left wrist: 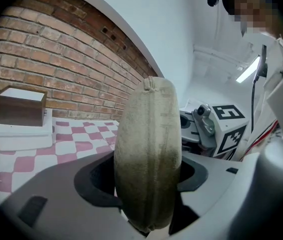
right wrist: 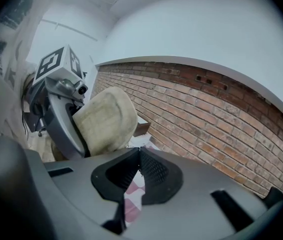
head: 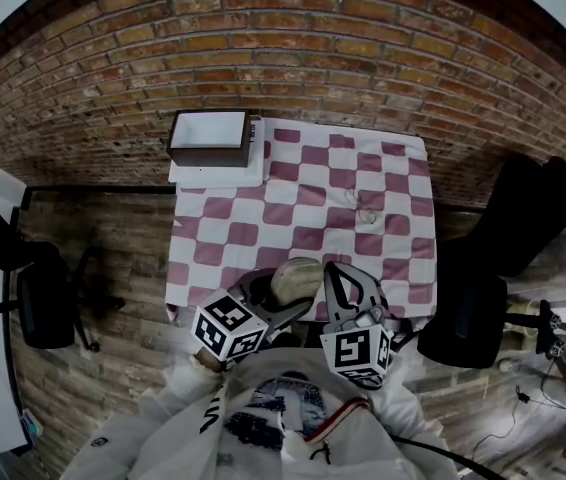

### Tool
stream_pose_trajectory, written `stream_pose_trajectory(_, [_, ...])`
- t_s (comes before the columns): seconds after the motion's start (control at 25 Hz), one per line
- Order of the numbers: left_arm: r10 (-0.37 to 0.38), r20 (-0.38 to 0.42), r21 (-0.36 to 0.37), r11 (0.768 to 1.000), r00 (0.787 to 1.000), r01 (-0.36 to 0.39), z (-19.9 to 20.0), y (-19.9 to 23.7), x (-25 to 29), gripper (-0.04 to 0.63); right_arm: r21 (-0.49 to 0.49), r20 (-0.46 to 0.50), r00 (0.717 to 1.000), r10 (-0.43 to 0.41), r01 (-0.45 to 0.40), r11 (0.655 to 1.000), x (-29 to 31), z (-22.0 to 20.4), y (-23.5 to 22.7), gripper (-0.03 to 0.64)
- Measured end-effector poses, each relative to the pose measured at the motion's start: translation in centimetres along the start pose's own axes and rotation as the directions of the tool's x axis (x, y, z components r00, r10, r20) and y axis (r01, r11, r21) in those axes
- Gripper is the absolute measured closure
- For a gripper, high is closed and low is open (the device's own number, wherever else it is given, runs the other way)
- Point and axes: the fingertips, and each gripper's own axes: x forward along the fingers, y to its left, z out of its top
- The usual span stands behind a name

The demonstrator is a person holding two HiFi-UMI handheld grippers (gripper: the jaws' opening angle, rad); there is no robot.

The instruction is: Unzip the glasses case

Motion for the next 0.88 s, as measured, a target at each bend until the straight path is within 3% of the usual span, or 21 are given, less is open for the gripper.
stream_pose_trajectory(0.88, [-0.003,-0.053,0.003,1.0,0.999,0.003,-1.6,-0.8,0.6,0.304,-0.01,0.021,0.999,-0.038,0.038,0.999,-1.0,0.6,-0.9,0.6])
